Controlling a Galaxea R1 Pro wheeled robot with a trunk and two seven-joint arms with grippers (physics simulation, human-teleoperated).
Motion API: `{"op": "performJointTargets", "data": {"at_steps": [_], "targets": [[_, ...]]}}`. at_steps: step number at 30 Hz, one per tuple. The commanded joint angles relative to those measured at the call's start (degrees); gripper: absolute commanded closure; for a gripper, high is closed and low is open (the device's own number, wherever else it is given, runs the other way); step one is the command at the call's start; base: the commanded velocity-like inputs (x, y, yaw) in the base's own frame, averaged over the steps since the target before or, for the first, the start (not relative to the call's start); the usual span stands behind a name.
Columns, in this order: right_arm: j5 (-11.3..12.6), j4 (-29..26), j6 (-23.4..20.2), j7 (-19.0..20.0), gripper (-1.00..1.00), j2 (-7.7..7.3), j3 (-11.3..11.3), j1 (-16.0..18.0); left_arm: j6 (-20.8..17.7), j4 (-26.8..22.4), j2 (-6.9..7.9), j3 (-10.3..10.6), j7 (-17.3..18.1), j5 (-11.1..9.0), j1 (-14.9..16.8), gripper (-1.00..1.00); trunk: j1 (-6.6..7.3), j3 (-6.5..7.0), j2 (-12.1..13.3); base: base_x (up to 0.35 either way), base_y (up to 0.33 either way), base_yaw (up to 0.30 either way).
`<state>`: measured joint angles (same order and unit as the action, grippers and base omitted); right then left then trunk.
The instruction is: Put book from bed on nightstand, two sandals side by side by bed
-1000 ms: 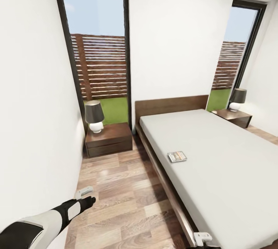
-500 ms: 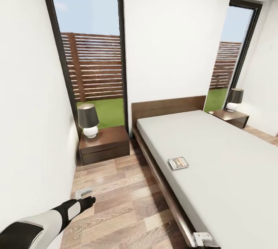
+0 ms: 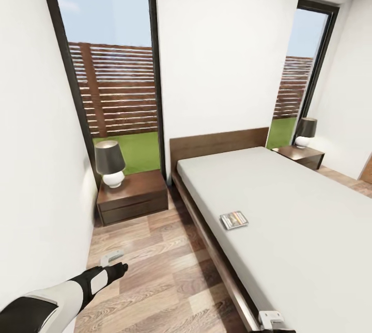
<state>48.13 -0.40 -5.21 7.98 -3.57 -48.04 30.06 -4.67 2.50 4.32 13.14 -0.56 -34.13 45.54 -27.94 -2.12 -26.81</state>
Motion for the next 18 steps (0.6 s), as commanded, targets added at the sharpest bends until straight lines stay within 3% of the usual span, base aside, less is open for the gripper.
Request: {"op": "performJointTargets", "data": {"at_steps": [1,18], "targets": [[0.58,-0.04,-0.24,0.17,-1.0,-0.03,-0.48,0.06,-0.16,0.05,-0.01,0.48,-0.06,-0.49,0.08,-1.0,-0.04,-0.12,-0.12,0.172,0.108,-0.002],[0.64,-0.04,-0.24,0.2,-1.0,-0.09,-0.43,0.05,-0.16,0.05,-0.01,0.48,-0.06,-0.49,0.08,-1.0,-0.04,-0.12,-0.12,0.261,0.201,-0.012]]}}
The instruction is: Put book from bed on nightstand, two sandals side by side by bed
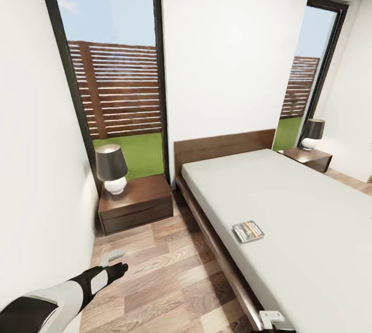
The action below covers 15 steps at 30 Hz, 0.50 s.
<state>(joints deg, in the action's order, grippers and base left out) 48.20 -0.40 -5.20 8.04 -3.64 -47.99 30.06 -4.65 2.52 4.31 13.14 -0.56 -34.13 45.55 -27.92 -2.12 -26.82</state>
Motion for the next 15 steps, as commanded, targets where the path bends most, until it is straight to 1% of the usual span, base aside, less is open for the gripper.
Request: {"op": "performJointTargets", "data": {"at_steps": [1,6,15], "targets": [[0.58,-0.04,-0.25,0.13,-1.0,-0.03,-0.49,0.06,-0.18,0.03,0.0,0.48,-0.06,-0.5,0.06,-1.0,-0.06,-0.12,-0.11,0.258,0.208,-0.144],[0.58,-0.04,-0.25,0.13,-1.0,-0.1,-0.46,0.05,-0.18,0.03,0.0,0.48,-0.06,-0.5,0.06,-1.0,-0.06,-0.12,-0.11,0.175,0.141,-0.201],[0.58,-0.04,-0.25,0.13,-1.0,-0.14,-0.44,0.08,-0.12,0.03,0.0,0.48,-0.06,-0.5,0.06,-1.0,-0.06,-0.12,-0.11,0.053,0.043,-0.252]]}}
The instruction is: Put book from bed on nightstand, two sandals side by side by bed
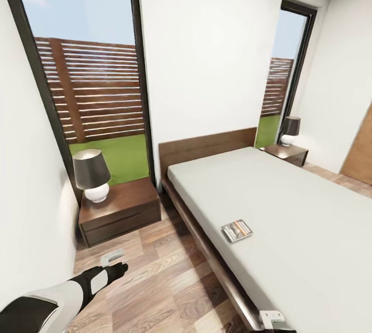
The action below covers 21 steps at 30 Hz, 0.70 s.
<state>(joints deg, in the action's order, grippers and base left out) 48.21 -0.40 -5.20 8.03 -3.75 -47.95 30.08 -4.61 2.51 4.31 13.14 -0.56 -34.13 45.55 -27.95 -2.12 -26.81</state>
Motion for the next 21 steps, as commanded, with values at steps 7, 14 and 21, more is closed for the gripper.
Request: {"op": "performJointTargets", "data": {"at_steps": [7,14,21], "targets": [[0.57,-0.04,-0.25,0.15,-1.0,-0.03,-0.49,0.06,-0.14,0.04,0.0,0.48,-0.06,-0.5,0.07,-1.0,-0.03,-0.12,-0.12,0.01,0.006,-0.072],[0.57,-0.04,-0.25,0.15,-1.0,-0.03,-0.55,0.03,-0.19,0.04,0.0,0.48,-0.06,-0.5,0.07,-1.0,-0.03,-0.12,-0.12,0.219,0.001,-0.007],[0.55,-0.04,-0.25,0.15,-1.0,-0.02,-0.56,0.04,-0.17,0.04,0.0,0.48,-0.06,-0.5,0.07,-1.0,-0.03,-0.12,-0.12,0.314,0.0,-0.001]]}}
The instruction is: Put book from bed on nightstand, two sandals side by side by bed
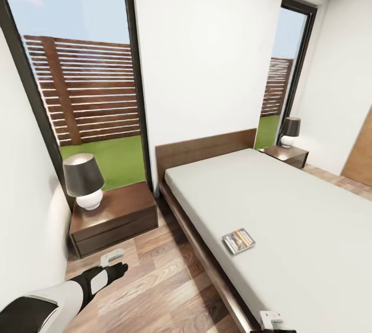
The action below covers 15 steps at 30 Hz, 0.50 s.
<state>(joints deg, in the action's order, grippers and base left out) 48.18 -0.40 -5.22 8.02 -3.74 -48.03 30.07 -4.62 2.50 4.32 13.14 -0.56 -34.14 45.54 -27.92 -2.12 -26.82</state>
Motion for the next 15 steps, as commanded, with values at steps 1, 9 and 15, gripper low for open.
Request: {"op": "performJointTargets", "data": {"at_steps": [1,9,15], "targets": [[0.59,-0.04,-0.23,0.15,-1.0,-0.03,-0.48,0.06,-0.16,0.05,-0.01,0.48,-0.06,-0.49,0.08,-1.0,-0.06,-0.12,-0.11,0.21,0.0,0.0],[0.59,-0.04,-0.23,0.15,-1.0,-0.04,-0.48,0.04,-0.14,0.05,-0.01,0.48,-0.06,-0.49,0.08,-1.0,-0.06,-0.12,-0.11,0.1,0.0,0.0],[0.59,-0.04,-0.23,0.15,-1.0,-0.04,-0.48,0.04,-0.13,0.05,-0.01,0.48,-0.06,-0.49,0.08,-1.0,-0.06,-0.12,-0.11,0.022,0.0,0.0]]}}
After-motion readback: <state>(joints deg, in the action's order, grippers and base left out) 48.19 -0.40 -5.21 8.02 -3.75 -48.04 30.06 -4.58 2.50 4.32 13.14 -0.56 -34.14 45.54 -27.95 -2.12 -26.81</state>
